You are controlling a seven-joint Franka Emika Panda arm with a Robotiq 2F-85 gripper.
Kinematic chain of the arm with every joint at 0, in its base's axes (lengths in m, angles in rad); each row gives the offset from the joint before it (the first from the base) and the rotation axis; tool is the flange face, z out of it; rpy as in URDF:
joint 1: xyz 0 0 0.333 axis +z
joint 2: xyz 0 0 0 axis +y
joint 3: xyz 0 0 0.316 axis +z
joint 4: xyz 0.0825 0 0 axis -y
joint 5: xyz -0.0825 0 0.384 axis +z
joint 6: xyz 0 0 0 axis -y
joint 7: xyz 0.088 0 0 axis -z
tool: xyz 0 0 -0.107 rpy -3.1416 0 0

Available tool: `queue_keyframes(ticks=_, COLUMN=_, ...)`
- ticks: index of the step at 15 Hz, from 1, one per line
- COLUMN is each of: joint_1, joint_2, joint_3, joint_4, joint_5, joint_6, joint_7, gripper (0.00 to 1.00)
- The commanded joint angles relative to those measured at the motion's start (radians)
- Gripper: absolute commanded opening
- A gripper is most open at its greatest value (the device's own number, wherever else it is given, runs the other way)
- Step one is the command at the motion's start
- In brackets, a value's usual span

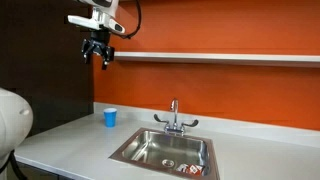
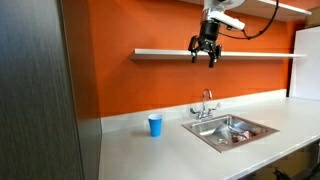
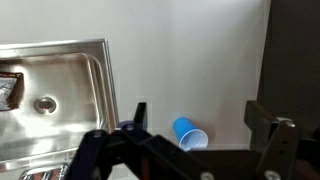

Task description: Remove the brown packet from the sink and put it on the counter

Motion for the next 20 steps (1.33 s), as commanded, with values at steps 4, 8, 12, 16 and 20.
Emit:
queue_keyframes(ticks=4, joint_1=-0.018, joint_2=0.001, joint_3=0.014, joint_4=0.002, joint_5=0.007, joint_6=-0.003, joint_7=-0.006, gripper=1.00)
queue_keyframes(ticks=8, joint_1=-0.038, joint_2=0.039, joint_3=0.010, joint_4=-0.002, joint_5=-0.011, joint_6=0.069, joint_7=0.002, gripper=1.00)
queue_keyframes(ticks=12, joint_1=-0.083, joint_2=0.063, joint_3=0.009, joint_4=-0.012, joint_5=-0.081, joint_6=0.167, joint_7=0.027, gripper=1.00)
queue_keyframes(ticks=16, joint_1=-0.138, joint_2=0.073, joint_3=-0.012, joint_4=-0.027, joint_5=-0.157, joint_6=0.220, joint_7=0.057, gripper=1.00)
queue_keyframes(ticks=20, joint_1=-0.199, joint_2=0.075, joint_3=-0.054, joint_4=-0.053, joint_5=-0.204, joint_6=0.257, joint_7=0.087, gripper=1.00)
